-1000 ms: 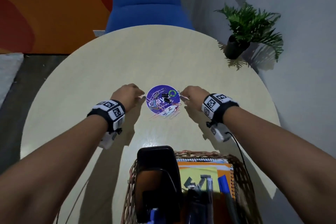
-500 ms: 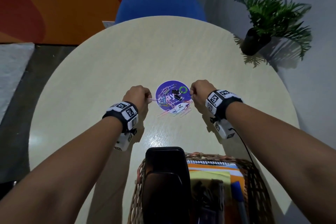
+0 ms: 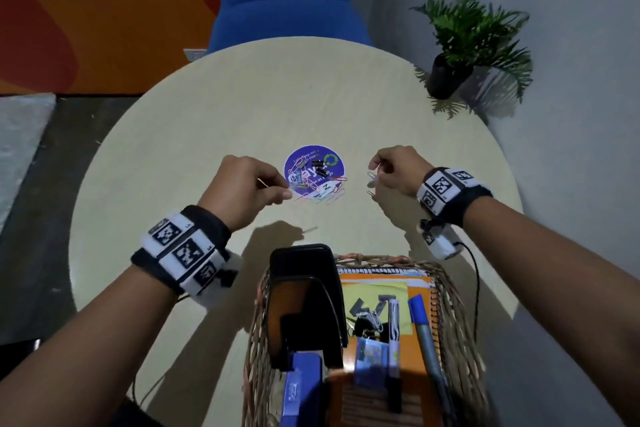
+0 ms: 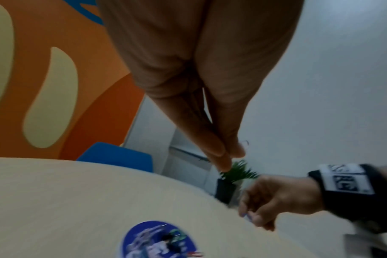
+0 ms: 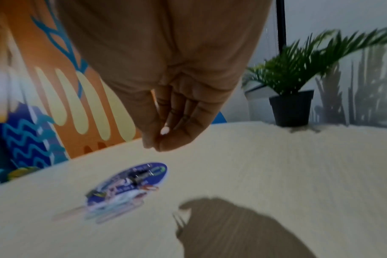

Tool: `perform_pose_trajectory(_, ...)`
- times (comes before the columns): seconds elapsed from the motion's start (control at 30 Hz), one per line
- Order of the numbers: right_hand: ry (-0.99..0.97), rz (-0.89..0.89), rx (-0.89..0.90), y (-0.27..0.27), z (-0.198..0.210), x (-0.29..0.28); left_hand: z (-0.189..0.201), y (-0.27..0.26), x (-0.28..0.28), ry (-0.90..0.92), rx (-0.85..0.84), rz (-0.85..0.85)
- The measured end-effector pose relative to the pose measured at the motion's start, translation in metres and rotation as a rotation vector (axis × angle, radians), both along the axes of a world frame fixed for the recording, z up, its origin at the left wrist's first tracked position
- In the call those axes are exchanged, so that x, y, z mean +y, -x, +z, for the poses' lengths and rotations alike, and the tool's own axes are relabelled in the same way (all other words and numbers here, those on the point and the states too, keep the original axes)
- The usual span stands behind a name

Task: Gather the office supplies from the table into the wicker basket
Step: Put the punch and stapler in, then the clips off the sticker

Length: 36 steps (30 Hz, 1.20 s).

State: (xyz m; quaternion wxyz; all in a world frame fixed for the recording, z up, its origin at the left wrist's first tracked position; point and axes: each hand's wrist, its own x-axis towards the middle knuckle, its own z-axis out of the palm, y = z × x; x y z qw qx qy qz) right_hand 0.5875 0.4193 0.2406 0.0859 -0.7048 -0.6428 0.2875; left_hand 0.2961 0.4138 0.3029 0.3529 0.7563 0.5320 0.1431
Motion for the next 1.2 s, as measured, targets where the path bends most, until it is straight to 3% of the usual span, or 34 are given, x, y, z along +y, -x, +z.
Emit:
perform_pose_trajectory(0.2, -0.032, 0.090, 0.097, 0.001, 0.051, -0.077, 0.027, -0.011, -0.075, -0.106, 0.054, -0.179)
perform_pose_trajectory(0.4, -0.022, 0.111, 0.168, 0.016, 0.055, -0.141, 0.024, -0.031, -0.125, -0.139, 0.103, -0.329)
perform_pose_trajectory(0.47, -0.010, 0.110, 0.160, 0.016, 0.051, -0.150, 0.018, -0.033, -0.132, -0.110, 0.046, -0.364)
perform_pose_trajectory(0.63, 0.046, 0.201, 0.139, 0.021, 0.050, -0.165, 0.018, -0.014, -0.112, -0.103, -0.121, -0.163)
perform_pose_trajectory(0.73, 0.157, 0.348, 0.072, 0.031, 0.042, -0.172, 0.009, 0.006, -0.077, -0.124, -0.054, 0.000)
perform_pose_trajectory(0.8, 0.201, 0.411, -0.007, 0.035, 0.038, -0.171, -0.003, 0.021, -0.050, -0.134, 0.084, 0.039)
perform_pose_trajectory(0.93, 0.130, 0.334, -0.040, 0.028, 0.044, -0.144, -0.032, 0.036, -0.007, -0.101, 0.313, 0.045)
perform_pose_trajectory(1.1, 0.041, 0.200, -0.075, 0.019, 0.029, -0.075, -0.071, 0.015, 0.027, -0.041, 0.362, 0.022)
perform_pose_trajectory(1.2, 0.066, 0.107, -0.102, 0.019, 0.004, -0.031, -0.094, -0.002, 0.043, 0.020, 0.305, 0.093)
